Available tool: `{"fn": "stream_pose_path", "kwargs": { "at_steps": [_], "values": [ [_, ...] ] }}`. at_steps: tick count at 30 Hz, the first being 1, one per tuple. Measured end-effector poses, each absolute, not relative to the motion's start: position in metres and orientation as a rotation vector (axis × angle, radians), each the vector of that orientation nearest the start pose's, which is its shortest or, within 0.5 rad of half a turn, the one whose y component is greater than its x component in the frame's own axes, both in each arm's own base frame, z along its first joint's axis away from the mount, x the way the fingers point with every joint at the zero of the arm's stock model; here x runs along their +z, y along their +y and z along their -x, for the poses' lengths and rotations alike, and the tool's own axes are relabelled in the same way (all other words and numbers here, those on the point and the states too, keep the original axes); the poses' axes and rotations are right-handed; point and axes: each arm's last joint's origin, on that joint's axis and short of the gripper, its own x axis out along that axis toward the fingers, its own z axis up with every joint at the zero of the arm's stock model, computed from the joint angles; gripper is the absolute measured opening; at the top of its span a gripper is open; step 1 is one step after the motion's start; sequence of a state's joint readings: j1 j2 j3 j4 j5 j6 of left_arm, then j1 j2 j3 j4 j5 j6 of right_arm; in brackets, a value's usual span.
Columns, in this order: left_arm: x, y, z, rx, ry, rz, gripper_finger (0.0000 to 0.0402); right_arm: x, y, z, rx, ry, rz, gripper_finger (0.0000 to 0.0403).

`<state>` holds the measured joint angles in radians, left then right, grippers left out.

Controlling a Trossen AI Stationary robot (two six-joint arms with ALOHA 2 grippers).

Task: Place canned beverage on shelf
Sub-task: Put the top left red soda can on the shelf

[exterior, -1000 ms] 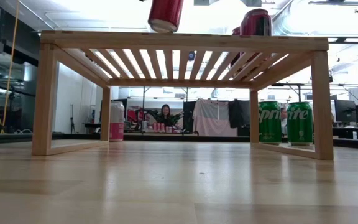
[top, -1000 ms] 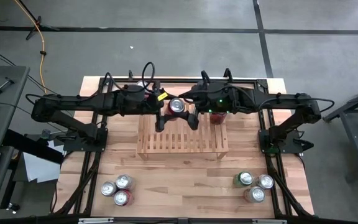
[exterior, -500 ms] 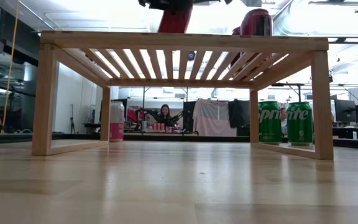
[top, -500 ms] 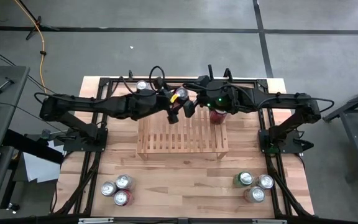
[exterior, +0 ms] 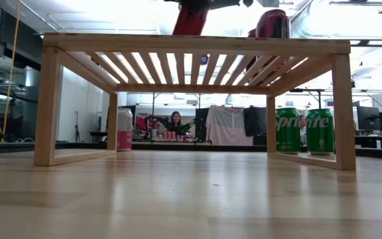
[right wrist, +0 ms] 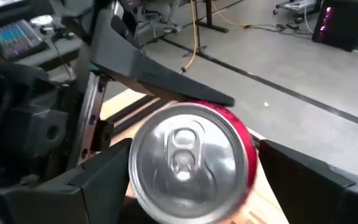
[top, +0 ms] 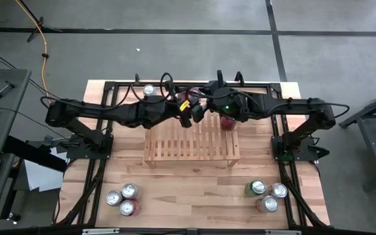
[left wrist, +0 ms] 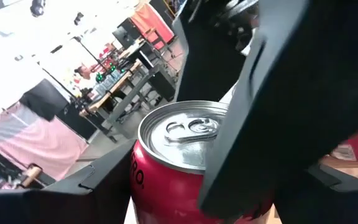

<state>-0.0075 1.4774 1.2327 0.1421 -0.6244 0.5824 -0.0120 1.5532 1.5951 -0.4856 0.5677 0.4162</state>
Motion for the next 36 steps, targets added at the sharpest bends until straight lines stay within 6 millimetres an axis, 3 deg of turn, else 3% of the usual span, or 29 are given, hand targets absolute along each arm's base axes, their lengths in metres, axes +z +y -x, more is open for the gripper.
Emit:
{"fn": "stream_pose_path", "kwargs": {
  "at_steps": [14,21,27,33,36],
  "values": [
    [0.352,0.010,-0.341,0.512,0.317,-0.719,0.0283,0.390,-0.019,-0.345,-0.650,0.335,-0.312,0.0329],
    [0.353,0.005,-0.341,0.499,0.304,-0.766,0.0283,0.390,-0.019,-0.344,-0.647,0.339,-0.339,0.0294],
    [0.353,0.002,-0.341,0.490,0.305,-0.775,0.0283,0.389,-0.018,-0.343,-0.646,0.344,-0.354,0.0293],
    [0.361,0.000,-0.340,0.523,0.270,-0.773,0.0369,0.389,-0.020,-0.344,-0.649,0.343,-0.403,0.0293],
    [0.362,0.000,-0.339,0.535,0.260,-0.756,0.0390,0.392,-0.021,-0.342,-0.657,0.350,-0.376,0.0292]
  ]
}}
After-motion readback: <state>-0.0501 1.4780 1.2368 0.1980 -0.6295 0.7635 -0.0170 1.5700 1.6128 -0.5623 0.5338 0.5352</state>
